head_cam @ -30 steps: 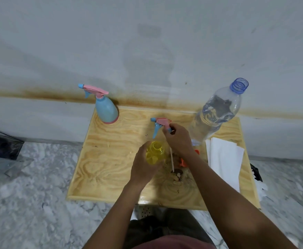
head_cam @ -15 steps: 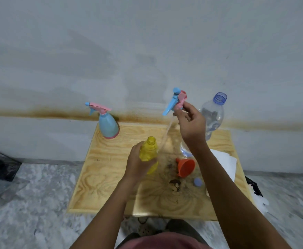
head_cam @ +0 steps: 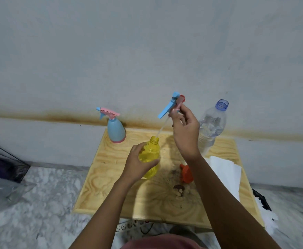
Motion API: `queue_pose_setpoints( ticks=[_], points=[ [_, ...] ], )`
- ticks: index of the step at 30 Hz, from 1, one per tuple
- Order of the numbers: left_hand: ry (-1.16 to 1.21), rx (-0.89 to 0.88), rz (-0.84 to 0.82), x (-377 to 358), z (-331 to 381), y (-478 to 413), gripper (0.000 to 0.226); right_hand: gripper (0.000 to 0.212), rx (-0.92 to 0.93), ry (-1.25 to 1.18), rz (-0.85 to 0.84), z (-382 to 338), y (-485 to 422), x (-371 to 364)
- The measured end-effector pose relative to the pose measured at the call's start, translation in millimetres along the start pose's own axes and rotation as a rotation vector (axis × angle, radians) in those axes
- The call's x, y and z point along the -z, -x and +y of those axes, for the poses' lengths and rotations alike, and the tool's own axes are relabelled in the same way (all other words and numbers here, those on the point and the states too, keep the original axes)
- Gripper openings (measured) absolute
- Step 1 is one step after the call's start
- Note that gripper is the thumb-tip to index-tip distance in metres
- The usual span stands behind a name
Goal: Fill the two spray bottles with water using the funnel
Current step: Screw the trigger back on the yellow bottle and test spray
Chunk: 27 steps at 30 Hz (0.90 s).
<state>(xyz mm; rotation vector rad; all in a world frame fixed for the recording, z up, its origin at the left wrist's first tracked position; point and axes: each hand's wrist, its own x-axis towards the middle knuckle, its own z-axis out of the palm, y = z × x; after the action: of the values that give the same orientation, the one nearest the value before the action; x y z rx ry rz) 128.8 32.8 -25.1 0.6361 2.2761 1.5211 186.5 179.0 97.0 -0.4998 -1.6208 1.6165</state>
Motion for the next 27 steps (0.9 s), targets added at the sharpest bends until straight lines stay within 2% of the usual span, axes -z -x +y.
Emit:
queue_pose_setpoints(
  ticks=[5,9,14,20,23,27],
  points=[
    [0.048,-0.023,-0.008,-0.7,6.6,3.3,0.071,0.019,-0.11,0.099,-0.192,21.8,12.1,-3.6],
    [0.058,-0.016,0.014,-0.7,11.7,5.6,0.07,0.02,-0.124,0.155,-0.256,31.6,20.0,-4.3],
    [0.082,-0.011,0.032,0.8,18.7,4.5,0.052,0.023,-0.142,0.185,-0.278,34.8,25.2,-5.1],
    [0.127,-0.011,0.05,1.6,24.3,5.4,0.055,0.024,-0.148,0.199,-0.249,35.0,30.7,-8.1],
    [0.124,-0.012,0.039,0.0,24.2,5.4,0.065,0.027,-0.171,0.18,-0.208,36.0,30.1,-9.7],
    [0.123,-0.023,0.04,0.1,27.2,7.0,0.068,0.027,-0.199,0.099,-0.256,34.2,26.8,-8.0]
  ],
)
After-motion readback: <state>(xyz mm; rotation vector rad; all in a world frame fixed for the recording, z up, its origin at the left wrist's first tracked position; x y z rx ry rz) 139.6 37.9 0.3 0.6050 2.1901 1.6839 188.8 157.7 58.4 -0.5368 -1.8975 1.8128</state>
